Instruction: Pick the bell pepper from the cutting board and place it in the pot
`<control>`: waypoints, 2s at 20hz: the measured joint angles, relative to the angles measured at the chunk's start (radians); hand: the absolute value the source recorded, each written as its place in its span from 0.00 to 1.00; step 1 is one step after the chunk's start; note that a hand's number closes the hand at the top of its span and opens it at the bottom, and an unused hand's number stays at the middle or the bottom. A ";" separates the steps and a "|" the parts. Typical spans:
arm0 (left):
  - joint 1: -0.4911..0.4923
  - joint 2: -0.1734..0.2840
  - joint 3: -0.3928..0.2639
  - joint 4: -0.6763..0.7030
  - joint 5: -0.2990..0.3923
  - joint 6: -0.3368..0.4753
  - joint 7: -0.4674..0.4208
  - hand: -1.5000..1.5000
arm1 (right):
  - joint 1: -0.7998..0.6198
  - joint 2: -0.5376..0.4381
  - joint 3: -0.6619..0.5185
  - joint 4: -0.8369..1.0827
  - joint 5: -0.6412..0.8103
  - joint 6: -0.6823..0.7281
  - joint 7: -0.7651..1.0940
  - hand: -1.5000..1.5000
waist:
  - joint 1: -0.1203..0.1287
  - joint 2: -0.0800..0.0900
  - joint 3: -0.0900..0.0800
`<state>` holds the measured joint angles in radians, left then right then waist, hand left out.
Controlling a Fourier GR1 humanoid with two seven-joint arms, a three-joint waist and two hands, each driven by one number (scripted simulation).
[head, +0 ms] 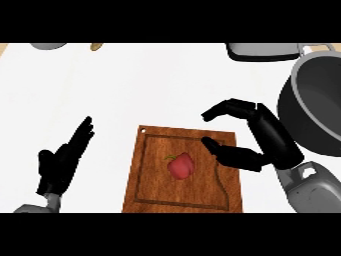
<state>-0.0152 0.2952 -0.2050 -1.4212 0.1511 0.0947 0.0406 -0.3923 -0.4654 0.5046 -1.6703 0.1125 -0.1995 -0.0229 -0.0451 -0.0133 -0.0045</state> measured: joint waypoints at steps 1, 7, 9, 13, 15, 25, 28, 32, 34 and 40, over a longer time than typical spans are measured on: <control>0.000 0.002 -0.004 0.003 0.006 -0.012 0.010 0.50 | 0.018 0.032 0.012 -0.019 0.037 -0.058 -0.039 0.00 | -0.002 0.000 0.002; -0.036 -0.001 -0.022 0.027 0.025 -0.071 0.051 0.50 | 0.200 0.194 0.176 -0.102 0.240 -0.316 -0.257 0.00 | 0.013 0.008 0.005; -0.049 -0.011 -0.026 0.026 0.025 -0.074 0.077 0.50 | 0.242 0.208 0.242 -0.148 0.342 -0.336 -0.189 0.00 | 0.020 0.008 0.004; -0.045 -0.015 -0.030 0.045 0.018 -0.088 0.066 0.50 | 0.283 0.181 0.281 -0.241 0.479 -0.263 0.049 0.00 | 0.022 0.006 0.002; -0.049 -0.015 -0.025 0.049 0.022 -0.096 0.068 0.50 | 0.299 0.191 0.305 -0.284 0.539 -0.216 0.173 0.00 | 0.024 0.006 0.002; -0.077 -0.029 -0.012 0.058 0.009 -0.118 0.074 0.50 | 0.211 0.337 0.270 -0.246 0.530 0.059 0.559 0.00 | 0.046 0.014 0.003; -0.078 -0.029 -0.009 0.059 0.011 -0.128 0.085 0.50 | 0.182 0.337 0.258 -0.168 0.506 0.141 0.600 0.00 | 0.050 0.015 0.004; -0.083 -0.043 -0.002 0.052 -0.003 -0.128 0.095 0.50 | 0.160 0.344 0.225 -0.070 0.493 0.208 0.586 0.00 | 0.049 0.014 0.004; -0.092 -0.056 0.000 0.069 -0.017 -0.126 0.091 0.50 | 0.164 0.331 0.195 -0.013 0.493 0.209 0.531 0.00 | 0.048 0.014 0.004; -0.104 -0.077 0.037 0.109 -0.036 -0.157 0.073 0.50 | 0.211 0.303 0.110 0.009 0.519 0.203 0.395 0.00 | 0.045 0.014 0.004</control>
<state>-0.1197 0.2184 -0.1681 -1.3127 0.1149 -0.0624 0.1135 -0.1810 -0.1620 0.6147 -1.6611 0.6312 0.0033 0.3718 -0.0002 0.0002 0.0000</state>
